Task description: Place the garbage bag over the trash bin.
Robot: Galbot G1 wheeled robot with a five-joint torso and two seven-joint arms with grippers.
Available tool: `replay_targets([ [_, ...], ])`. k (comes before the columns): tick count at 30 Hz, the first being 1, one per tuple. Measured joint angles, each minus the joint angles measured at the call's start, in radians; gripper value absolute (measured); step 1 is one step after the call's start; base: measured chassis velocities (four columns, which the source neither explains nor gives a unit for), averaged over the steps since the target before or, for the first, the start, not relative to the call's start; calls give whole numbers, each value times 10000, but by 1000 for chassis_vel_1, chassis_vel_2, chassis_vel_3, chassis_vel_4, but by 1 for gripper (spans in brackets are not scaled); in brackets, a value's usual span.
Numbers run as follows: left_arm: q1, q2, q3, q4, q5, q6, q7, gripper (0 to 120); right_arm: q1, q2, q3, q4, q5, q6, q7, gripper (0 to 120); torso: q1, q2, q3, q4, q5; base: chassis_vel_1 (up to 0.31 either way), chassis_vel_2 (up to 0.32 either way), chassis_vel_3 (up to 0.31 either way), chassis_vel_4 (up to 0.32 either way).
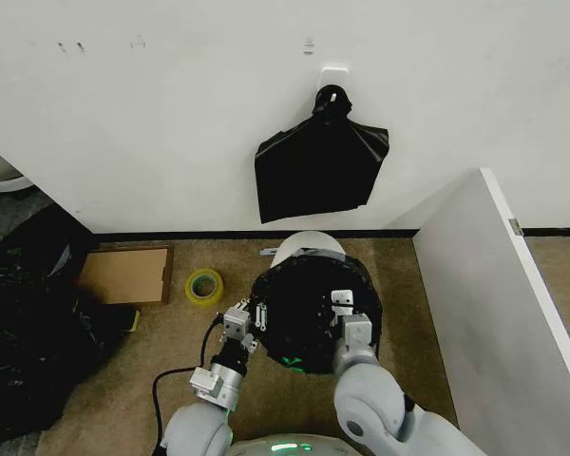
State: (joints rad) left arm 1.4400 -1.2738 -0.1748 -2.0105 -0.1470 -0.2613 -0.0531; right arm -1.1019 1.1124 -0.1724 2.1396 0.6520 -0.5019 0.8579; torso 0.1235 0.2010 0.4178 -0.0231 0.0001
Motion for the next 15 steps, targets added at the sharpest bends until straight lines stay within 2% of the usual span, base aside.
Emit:
replay_targets([
  [5, 133, 4, 45, -181, 29, -47, 78, 0, 225, 147, 7, -56, 1065, -654, 160, 0, 0, 0, 0, 2, -1, 0, 0, 0, 0],
  [12, 238, 2, 43, -378, 50, -122, 172, 0, 451, 312, -289, -379, 1150, -971, 299, 0, 0, 0, 2, 1, -1, 0, 0, 0, 0],
  [15, 346, 0, 45, -650, 70, -137, 258, 0, 609, 493, -657, -890, 630, -1142, 484, 0, 1, 0, 2, 1, -1, 0, 0, 0, 0],
])
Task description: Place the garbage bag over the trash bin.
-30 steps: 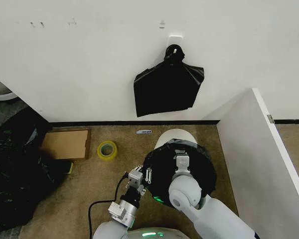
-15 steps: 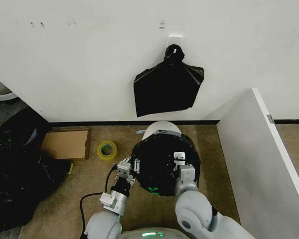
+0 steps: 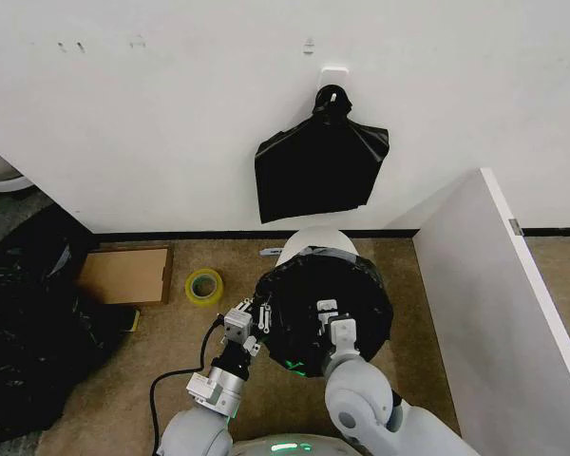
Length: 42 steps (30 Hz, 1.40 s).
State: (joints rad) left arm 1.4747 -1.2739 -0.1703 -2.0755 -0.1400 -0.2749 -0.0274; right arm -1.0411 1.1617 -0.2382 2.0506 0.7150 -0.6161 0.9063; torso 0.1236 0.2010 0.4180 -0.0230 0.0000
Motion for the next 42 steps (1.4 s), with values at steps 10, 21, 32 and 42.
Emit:
replay_targets([
  [10, 290, 57, 39, -268, -12, -27, 128, 0, 305, 140, 136, -679, -1056, 291, 92, 0, 1, 0, 0, 0, 0, 0, 0, 0, 0],
  [21, 596, 205, 185, -692, -200, 85, 266, 0, 531, 302, 378, -1392, -1129, 454, 190, 0, 1, 0, 0, 0, 0, 0, 0, 0, 0],
  [32, 417, 213, -166, -433, -52, 2, 283, 0, 410, 186, 373, -1064, -1185, 467, 232, 0, 1, 0, 0, -1, 0, 0, 0, 0, 0],
  [42, -236, 96, -1012, 353, -465, 44, 129, 0, -784, -637, 645, 1027, -1462, 827, -1527, 7, 1, 0, 0, -1, -1, 0, 0, 0, 0],
])
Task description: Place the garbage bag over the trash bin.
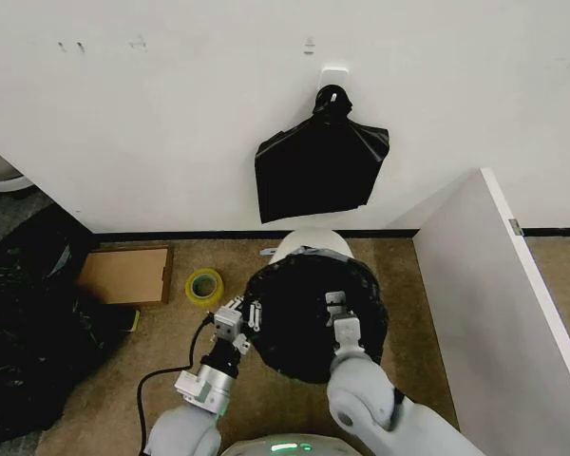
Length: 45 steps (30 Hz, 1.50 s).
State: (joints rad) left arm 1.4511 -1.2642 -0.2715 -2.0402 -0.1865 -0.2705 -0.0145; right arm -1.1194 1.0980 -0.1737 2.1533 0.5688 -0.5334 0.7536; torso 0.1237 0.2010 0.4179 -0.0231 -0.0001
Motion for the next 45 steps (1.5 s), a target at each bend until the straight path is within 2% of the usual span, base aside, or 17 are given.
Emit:
replay_targets([
  [4, -91, -16, -97, 81, -208, 76, -38, 0, -219, -174, 81, 370, 182, 267, -496, 18, 0, 0, 0, 0, 0, 0, 0, 0, 0],
  [8, -104, -31, -200, 34, -463, 228, -114, 0, -380, -217, 83, 656, 594, 611, -1023, 36, 0, 0, 0, 4, 2, 0, 0, 0, 0],
  [10, -110, -35, -227, -6, -538, 265, -120, 0, -427, -222, 83, 744, 673, 708, -1225, 39, 0, 0, 0, 3, 0, 0, 0, 0, 0],
  [13, -116, -20, -319, -51, -806, 388, -157, 0, -567, -267, 86, 1055, 913, 1192, -2062, 52, 0, 0, 0, 0, 1, 0, 0, 0, 0],
  [15, -118, -10, -368, -59, -969, 440, -179, 0, -646, -316, 113, 1114, 1002, 1855, -2843, 59, 0, 0, 0, 2, 1, 0, 0, 0, 0],
  [17, -124, -13, -405, -60, -1083, 465, -192, 0, -749, -356, 281, 975, 1015, 2997, -4182, 70, -1, 0, 0, 1, 0, 0, 0, 0, 0],
  [19, -131, -20, -419, -60, -1120, 474, -197, 0, -790, -373, 361, 887, 1019, 3416, -4745, 73, 0, 0, 0, 2, 0, 0, 0, 0, 0],
  [24, -327, -70, -529, 26, -1625, 525, -207, 0, -986, -421, 1011, 399, 2204, 6830, -8842, 94, 0, 0, 0, 1, 1, 0, 0, 0, 0],
  [25, -327, -70, -529, 26, -1625, 525, -207, 0, -986, -421, 1011, 399, 2204, 6830, -8842, 94, 0, 0, 0, 1, 1, 0, 0, 0, 0],
  [27, -424, -64, -577, 31, -2030, 597, -207, 0, -974, -342, 1231, 409, 2822, 7669, -9509, 99, 0, 0, 0, 1, 1, 0, 0, 0, 0],
  [30, -445, 44, -678, -118, -2703, 819, -209, 0, -1045, -227, 1497, 730, 3130, 8315, -9239, 100, 0, 0, 0, 2, 2, 0, 0, 0, 0],
  [32, -422, 166, -753, -286, -3340, 1110, -242, 0, -1213, -143, 1650, 1179, 2760, 8441, -8016, 100, 0, 0, 0, 2, 1, 0, 0, 0, 0],
  [33, -422, 166, -753, -286, -3340, 1110, -242, 0, -1213, -143, 1650, 1179, 2760, 8441, -8016, 100, 0, 0, 0, 2, 1, 0, 0, 0, 0],
  [35, -401, 266, -810, -407, -4073, 1431, -322, 0, -1513, -27, 1776, 1590, 1696, 8096, -6107, 100, 0, 0, 0, 2, 0, 0, 0, 0, 0],
  [37, -438, 335, -882, -472, -4752, 1735, -370, 0, -2045, 40, 1919, 1689, 754, 7963, -5053, 100, -1, 0, 0, 0, 0, 0, 0, 0, 0],
  [42, -650, 390, -1108, -351, -5555, 2169, -476, 0, -2805, 203, 1970, 1647, 279, 8661, -4947, 100, -1, 0, 0, -1, 1, 0, 0, 0, 0],
  [45, -899, 390, -1253, -231, -6353, 2619, -609, 0, -3124, 357, 1896, 1588, 631, 9274, -5358, 100, -2, 0, 0, 2, 0, 0, 0, 0, 0],
])
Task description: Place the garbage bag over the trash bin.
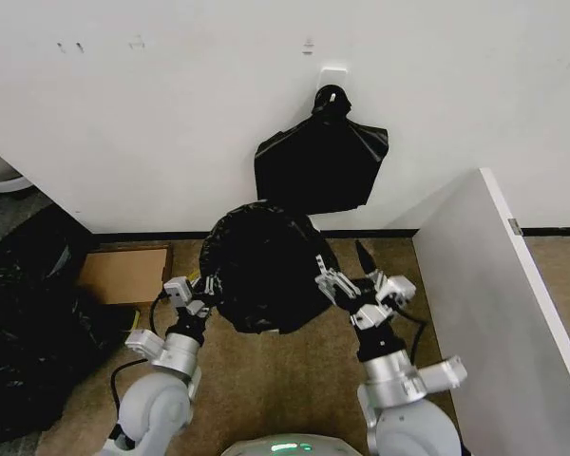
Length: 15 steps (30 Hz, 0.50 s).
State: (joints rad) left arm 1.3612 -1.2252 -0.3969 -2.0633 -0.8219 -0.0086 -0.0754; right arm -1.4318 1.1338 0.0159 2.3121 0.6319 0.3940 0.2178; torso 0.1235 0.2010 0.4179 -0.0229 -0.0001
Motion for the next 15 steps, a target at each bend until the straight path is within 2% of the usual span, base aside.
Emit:
replay_targets([
  [2, -89, -5, -24, 25, -200, 165, -30, 0, -16, 48, -37, -20, 454, 166, -206, 100, 0, 0, 0, -1, -1, 0, 0, 0, 0],
  [7, -459, 6, -145, 107, -1195, 1069, -329, 0, 101, 94, -198, -567, 3555, 429, -1744, 100, 0, 0, 0, -2, -1, 0, 0, 0, 0],
  [9, -564, 7, -217, 104, -1516, 1383, -570, 0, 174, 35, -292, -1209, 3925, 541, -2699, 100, 0, 0, 0, 0, 0, 0, 0, 0, 0],
  [10, -564, 7, -217, 104, -1516, 1383, -570, 0, 174, 35, -292, -1209, 3925, 541, -2699, 100, 0, 0, 0, 0, 0, 0, 0, 0, 0],
  [15, -707, 48, -368, 21, -2042, 2026, -1156, 0, 169, -104, -500, -1909, 3783, 530, -4675, 100, 0, 0, 0, -1, -1, 0, 0, 0, 0],
])
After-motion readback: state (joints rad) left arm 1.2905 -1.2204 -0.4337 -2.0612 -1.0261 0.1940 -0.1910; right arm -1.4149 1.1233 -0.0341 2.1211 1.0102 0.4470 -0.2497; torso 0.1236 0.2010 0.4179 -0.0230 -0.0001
